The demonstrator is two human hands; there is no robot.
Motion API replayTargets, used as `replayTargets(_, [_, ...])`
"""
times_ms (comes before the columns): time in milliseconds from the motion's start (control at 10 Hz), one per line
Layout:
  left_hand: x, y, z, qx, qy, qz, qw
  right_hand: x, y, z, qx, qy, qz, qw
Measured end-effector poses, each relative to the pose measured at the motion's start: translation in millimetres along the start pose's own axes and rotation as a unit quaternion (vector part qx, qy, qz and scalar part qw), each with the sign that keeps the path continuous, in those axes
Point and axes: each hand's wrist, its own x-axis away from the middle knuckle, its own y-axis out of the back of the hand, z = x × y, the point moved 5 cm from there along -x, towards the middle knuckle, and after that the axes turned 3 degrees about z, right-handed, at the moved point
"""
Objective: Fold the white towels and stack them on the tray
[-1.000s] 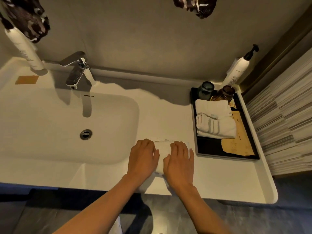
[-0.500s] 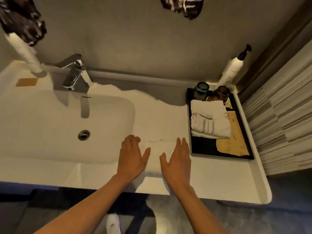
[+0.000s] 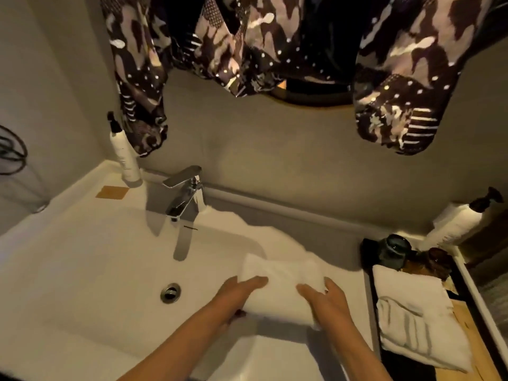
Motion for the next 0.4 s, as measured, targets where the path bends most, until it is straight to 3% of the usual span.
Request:
replayTargets(200, [-125.1, 48.9, -118.0, -0.067, -0.124, -0.079, 0.987, -131.2, -66.5, 68.3, -0.071, 0.013, -0.044, 0.996])
replayTargets(300, [-169.8, 78.1, -118.5, -0.136, -0.134, -0.155, 0.969, -173.6, -77.7, 63.0, 0.002, -0.027, -0.085, 0.996])
replayTargets(400, [-171.4, 88.3, -105.6, -0.130, -0.144, -0.160, 0.968, -164.6, -67.7, 57.4, 0.025, -0.030, -0.184, 0.982])
